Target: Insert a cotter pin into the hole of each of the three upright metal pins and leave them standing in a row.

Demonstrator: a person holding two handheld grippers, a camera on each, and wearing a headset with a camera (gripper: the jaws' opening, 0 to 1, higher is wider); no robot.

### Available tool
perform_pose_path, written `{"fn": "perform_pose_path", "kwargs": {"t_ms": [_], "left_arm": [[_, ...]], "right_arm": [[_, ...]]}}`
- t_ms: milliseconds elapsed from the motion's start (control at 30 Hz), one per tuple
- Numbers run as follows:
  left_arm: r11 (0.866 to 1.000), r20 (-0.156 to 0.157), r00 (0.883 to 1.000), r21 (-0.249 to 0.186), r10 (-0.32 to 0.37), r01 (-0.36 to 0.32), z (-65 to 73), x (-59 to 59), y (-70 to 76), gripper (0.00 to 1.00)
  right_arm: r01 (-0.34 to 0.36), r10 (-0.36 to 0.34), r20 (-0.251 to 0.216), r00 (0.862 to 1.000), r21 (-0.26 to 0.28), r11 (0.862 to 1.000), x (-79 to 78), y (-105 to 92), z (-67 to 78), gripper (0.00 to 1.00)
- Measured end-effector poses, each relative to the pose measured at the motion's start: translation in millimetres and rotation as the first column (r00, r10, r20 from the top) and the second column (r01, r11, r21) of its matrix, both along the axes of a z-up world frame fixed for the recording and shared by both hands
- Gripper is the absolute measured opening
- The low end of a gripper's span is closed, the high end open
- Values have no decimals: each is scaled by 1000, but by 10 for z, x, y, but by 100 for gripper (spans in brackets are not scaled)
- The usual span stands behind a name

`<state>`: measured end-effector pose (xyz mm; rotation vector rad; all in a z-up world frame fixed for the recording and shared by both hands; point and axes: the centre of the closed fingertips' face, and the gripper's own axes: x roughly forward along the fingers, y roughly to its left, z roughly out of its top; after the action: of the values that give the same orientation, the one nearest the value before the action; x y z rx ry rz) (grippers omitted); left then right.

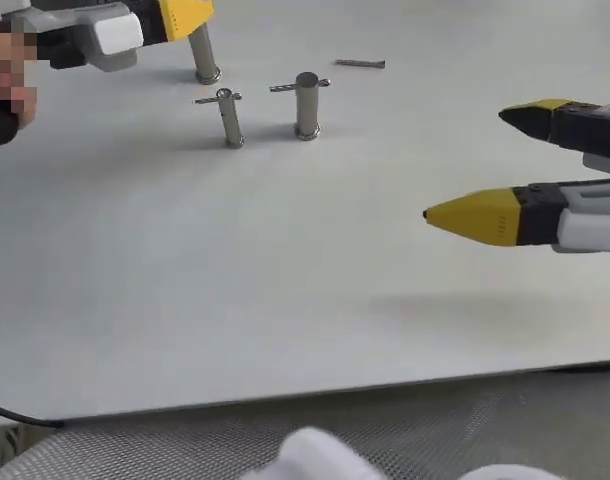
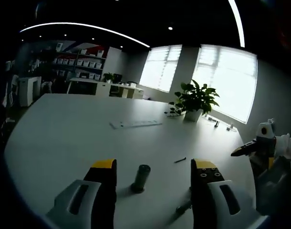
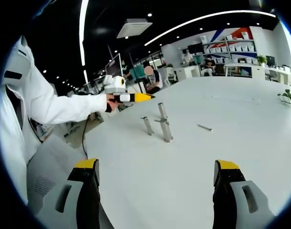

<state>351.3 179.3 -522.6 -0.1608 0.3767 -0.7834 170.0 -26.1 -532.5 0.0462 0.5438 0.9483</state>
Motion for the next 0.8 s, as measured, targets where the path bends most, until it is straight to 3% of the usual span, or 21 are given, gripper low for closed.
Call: {"fn": "perform_pose_path", "kwargs": {"t_ms": [133,167,400,467,700,800], "left_arm": [[1000,-24,1000,8,-15,15,-112,46,-51,52],[999,-26,1000,27,-17,18,-147,63,-52,49],[999,-36,999,48,-17,19,-267,118,-84,33],[997,-32,999,79,-19,21,-318,128,-78,28],[989,-32,999,143,-42,46,-434,141,-108,19],[989,-36,998,142,-45,50,-449,145,-121,18]], "right_arm": [[8,-8,-2,1000,2,1000,3,-19,0,98],[11,-11,-4,1000,3,1000,3,-24,-2,98],[3,-3,-4,1000,-1,1000,-15,-16,-12,98],[0,0,-8,1000,-2,1000,-21,-6,-20,98],[-1,1,-16,1000,-3,1000,-19,-7,-46,98],[-2,2,-20,1000,-4,1000,-19,-6,-53,98]]}}
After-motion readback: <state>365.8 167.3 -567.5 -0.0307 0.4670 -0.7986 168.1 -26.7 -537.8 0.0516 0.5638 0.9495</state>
